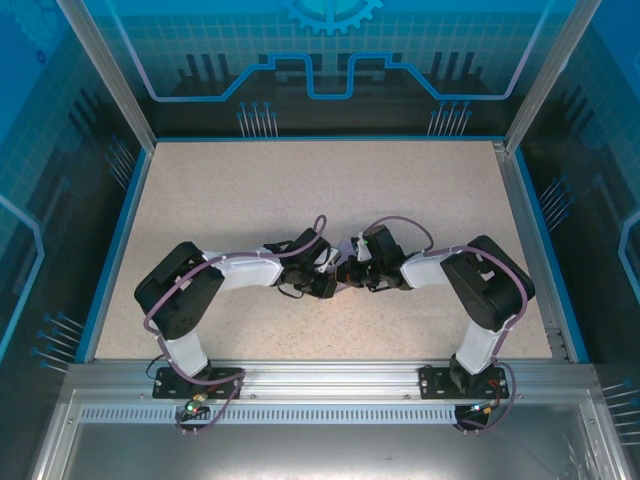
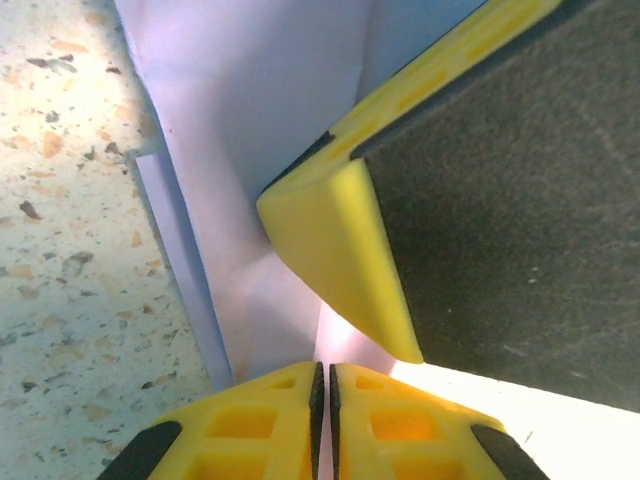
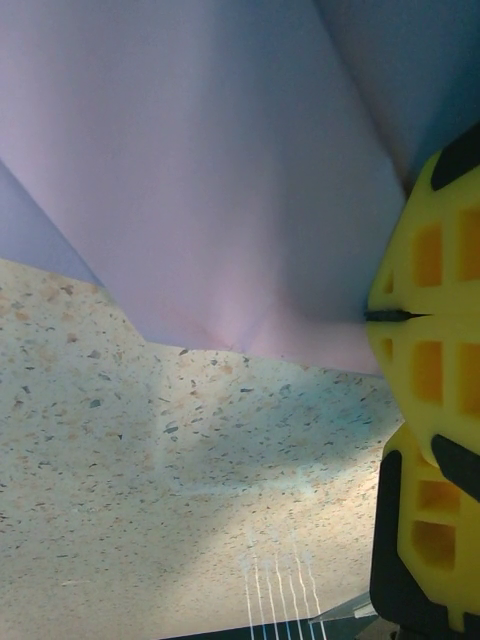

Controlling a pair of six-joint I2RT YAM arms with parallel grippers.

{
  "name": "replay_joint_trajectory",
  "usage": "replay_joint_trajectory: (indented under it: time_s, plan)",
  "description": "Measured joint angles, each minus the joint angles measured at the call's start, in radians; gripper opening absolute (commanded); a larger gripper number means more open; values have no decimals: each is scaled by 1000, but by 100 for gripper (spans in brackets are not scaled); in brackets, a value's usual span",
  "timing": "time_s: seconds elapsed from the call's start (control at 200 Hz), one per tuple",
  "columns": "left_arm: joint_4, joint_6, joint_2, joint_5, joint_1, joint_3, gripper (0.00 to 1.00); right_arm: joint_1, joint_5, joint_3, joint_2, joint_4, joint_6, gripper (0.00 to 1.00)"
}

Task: Fold a paper plane with a square sheet of paper (pick it up from the middle)
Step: Fourth fold the wing at the center of the table.

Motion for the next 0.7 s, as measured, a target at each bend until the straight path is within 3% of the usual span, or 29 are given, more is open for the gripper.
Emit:
replay_joint_trajectory:
  time_s: [0.7]
  plan:
    - [63, -9, -83, -5, -1, -119, 14, -3, -7, -7, 0, 12, -12, 4]
